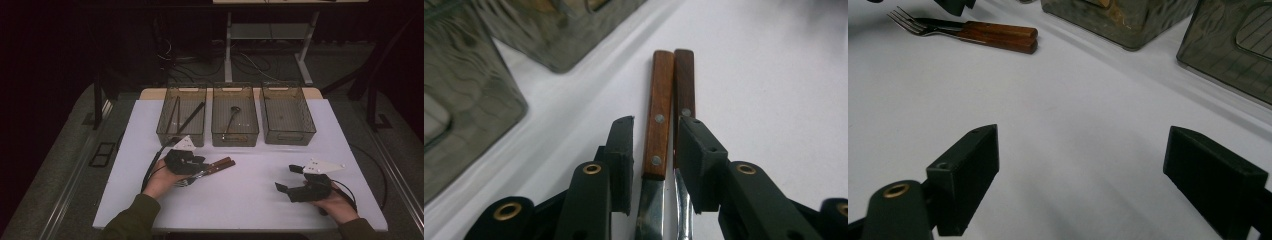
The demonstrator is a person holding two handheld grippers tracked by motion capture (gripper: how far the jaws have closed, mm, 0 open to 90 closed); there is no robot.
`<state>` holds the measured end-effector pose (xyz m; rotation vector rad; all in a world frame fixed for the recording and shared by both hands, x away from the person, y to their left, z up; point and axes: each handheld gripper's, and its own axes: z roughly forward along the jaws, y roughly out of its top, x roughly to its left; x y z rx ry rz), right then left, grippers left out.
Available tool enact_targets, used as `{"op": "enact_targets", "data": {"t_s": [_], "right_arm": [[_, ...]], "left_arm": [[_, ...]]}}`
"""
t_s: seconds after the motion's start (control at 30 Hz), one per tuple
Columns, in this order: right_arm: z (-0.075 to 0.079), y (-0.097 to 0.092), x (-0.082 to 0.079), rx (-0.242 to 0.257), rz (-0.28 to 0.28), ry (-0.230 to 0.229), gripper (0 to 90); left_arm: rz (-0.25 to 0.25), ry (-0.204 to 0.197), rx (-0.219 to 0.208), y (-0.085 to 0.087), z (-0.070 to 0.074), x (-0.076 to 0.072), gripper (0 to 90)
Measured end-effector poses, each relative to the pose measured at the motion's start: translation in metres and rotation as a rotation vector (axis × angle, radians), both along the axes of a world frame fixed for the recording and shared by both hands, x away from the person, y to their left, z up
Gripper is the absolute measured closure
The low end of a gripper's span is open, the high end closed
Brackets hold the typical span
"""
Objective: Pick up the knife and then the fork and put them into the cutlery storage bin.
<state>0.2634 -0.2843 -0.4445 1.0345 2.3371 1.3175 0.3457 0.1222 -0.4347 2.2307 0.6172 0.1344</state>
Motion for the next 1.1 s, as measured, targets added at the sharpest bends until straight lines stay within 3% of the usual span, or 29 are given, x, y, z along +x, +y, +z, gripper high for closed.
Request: {"op": "enact_targets", "data": {"t_s": [0.43,0.63,0.77,0.93,1.1], "right_arm": [[0.0,-0.001,0.0,0.008,-0.004,0.002,14.4],[0.0,-0.001,0.0,0.006,-0.001,0.003,14.4],[0.0,-0.001,0.0,0.004,-0.001,0.002,14.4],[0.0,-0.001,0.0,0.004,-0.001,0.002,14.5],[0.0,0.0,0.0,0.002,0.003,0.0,14.5]], "left_arm": [[-0.034,0.046,0.025,-0.002,-0.011,0.007,73.3],[-0.048,0.028,0.044,-0.002,-0.014,0.007,74.8],[-0.059,0.029,0.027,0.0,-0.015,0.009,75.2],[-0.07,-0.004,0.046,-0.001,-0.016,0.006,75.6],[-0.074,0.005,0.029,0.001,-0.017,0.007,76.2]]}}
